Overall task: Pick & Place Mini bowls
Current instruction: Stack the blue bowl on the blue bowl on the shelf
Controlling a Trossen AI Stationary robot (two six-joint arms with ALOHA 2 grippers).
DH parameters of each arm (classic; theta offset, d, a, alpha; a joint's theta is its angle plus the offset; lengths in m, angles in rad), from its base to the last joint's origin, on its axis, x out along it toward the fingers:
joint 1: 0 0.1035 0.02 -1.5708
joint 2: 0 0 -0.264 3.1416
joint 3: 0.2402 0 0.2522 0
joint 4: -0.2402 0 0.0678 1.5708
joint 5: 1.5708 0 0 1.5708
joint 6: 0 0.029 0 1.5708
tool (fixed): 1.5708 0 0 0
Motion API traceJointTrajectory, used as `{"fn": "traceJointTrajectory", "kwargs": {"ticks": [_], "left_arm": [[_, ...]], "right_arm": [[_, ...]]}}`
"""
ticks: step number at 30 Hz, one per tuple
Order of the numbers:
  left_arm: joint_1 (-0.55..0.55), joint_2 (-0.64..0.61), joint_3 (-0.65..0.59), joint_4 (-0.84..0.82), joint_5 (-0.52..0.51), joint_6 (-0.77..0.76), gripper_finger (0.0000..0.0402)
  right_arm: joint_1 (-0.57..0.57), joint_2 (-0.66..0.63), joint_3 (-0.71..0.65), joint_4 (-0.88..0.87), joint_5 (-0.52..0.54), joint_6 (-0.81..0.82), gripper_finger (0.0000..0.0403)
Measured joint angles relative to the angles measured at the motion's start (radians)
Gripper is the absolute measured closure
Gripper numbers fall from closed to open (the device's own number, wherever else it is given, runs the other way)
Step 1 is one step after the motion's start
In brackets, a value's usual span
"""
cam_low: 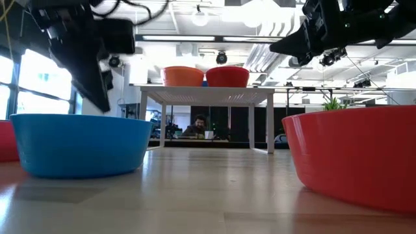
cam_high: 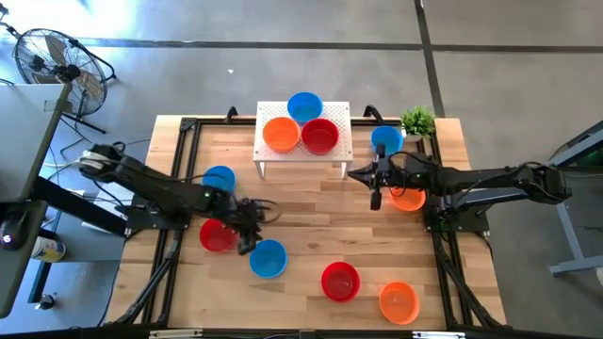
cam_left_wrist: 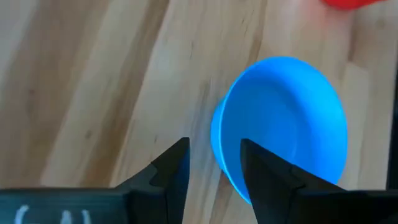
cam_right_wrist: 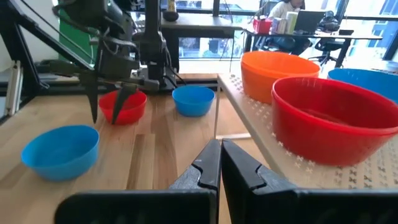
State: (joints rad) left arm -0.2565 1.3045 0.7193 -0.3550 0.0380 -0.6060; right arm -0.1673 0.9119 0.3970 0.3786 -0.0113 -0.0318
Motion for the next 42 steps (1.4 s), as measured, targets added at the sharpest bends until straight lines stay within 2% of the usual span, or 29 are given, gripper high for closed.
{"fn": "traceJointTrajectory", "kwargs": {"ticks": [10, 13, 16, 18, 23, 30, 35, 39, 42], "left_arm": [[0.000, 0.175, 0.074, -0.021, 0.040, -0.019, 0.0272], [0.000, 0.207, 0.090, -0.040, 0.032, -0.009, 0.0306], [0.001, 0.208, 0.126, -0.098, -0.018, 0.032, 0.0367], [0.020, 0.208, 0.155, -0.163, -0.056, 0.055, 0.0392], [0.111, 0.200, 0.198, -0.296, -0.139, 0.117, 0.0396], [0.306, 0.200, 0.198, -0.306, -0.231, 0.187, 0.0398], [0.389, 0.200, 0.198, -0.300, -0.183, 0.233, 0.0398], [0.394, 0.200, 0.198, -0.301, -0.173, 0.236, 0.0394], [0.394, 0.202, 0.204, -0.322, -0.154, 0.256, 0.0372]], "right_arm": [[0.000, 0.000, -0.013, -0.002, -0.007, -0.015, 0.0401], [0.000, 0.000, -0.013, -0.002, -0.020, -0.021, 0.0401], [0.000, 0.000, -0.013, -0.001, -0.023, -0.021, 0.0401], [0.000, 0.000, -0.013, 0.000, -0.023, -0.026, 0.0401], [0.000, 0.000, -0.013, -0.001, -0.023, -0.034, 0.0402], [0.000, 0.000, -0.014, -0.007, -0.023, -0.037, 0.0402], [0.000, 0.000, -0.014, -0.009, -0.023, -0.040, 0.0402], [0.000, 0.001, -0.014, -0.011, -0.023, -0.047, 0.0403], [0.000, 0.001, -0.014, -0.011, -0.023, -0.048, 0.0403]]}}
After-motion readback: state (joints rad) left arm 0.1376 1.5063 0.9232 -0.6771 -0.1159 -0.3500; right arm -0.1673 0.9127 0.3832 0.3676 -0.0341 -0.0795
